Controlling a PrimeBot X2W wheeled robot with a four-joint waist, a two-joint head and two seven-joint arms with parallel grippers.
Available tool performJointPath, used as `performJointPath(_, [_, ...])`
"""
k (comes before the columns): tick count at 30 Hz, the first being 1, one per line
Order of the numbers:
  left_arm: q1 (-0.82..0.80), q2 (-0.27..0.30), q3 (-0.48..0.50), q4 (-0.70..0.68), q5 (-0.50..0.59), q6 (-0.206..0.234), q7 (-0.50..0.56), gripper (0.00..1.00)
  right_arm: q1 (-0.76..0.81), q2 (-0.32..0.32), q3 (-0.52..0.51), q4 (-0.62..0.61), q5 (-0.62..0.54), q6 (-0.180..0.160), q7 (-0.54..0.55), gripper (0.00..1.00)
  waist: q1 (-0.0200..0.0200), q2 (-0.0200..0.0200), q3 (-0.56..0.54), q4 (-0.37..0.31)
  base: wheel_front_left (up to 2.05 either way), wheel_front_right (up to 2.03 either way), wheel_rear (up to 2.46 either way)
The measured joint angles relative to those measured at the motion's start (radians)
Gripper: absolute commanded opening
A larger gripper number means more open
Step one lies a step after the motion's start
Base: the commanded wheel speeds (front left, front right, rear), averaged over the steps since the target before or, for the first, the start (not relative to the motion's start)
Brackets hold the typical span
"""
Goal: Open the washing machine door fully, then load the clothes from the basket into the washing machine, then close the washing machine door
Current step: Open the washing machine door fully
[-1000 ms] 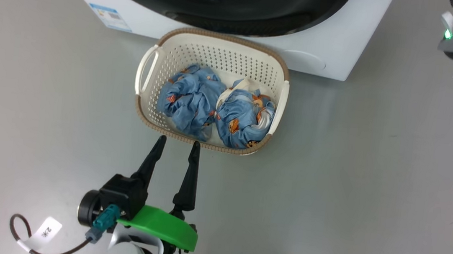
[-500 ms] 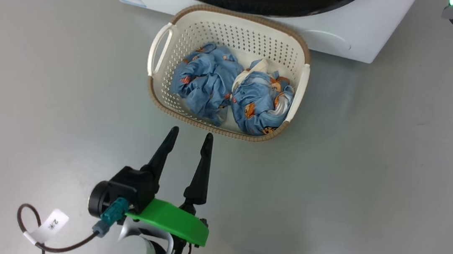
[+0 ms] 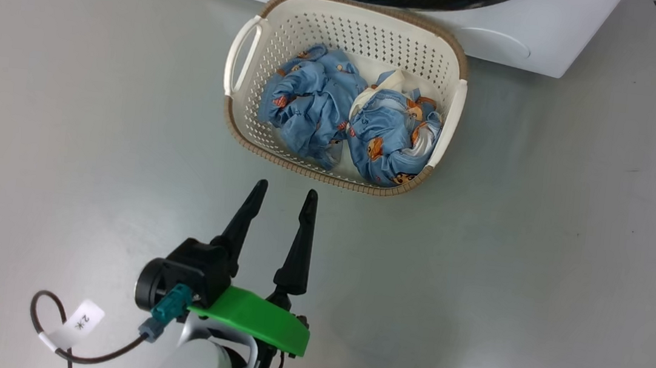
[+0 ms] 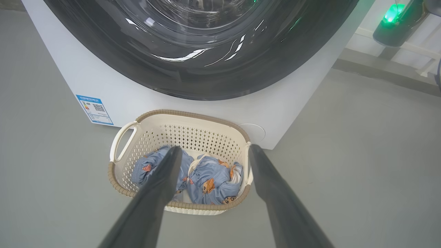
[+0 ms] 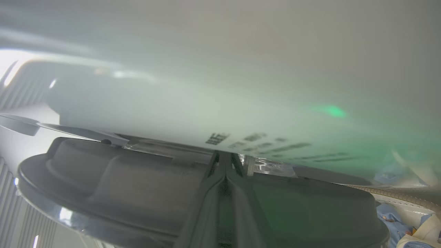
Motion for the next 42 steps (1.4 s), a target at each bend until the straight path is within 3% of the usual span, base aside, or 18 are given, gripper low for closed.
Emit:
performJointPath(7, [-0.003, 0.000, -0.002, -0.001, -0.006, 0.003, 0.000, 1.00, -0.004, -0.002, -0.005, 0.021, 0.053, 0.000, 0.077, 0.00, 0.0000, 0.0000, 0.001, 0.006, 0.00, 0.00, 0.00])
performJointPath(21, [-0.003, -0.001, -0.001, 0.002, -0.001, 0.008, 0.000, 1.00, 0.008, 0.000, 0.002, 0.025, 0.075, 0.000, 0.131, 0.00, 0.0000, 0.0000, -0.025, -0.004, 0.00, 0.00, 0.00])
performJointPath(42, [0.009, -0.001, 0.024, 0.019, 0.023, 0.007, 0.000, 1.00, 0.170, 0.036, 0.035, -0.005, 0.122, 0.000, 0.240, 0.00, 0.0000, 0.0000, -0.121, -0.031, 0.00, 0.00, 0.00])
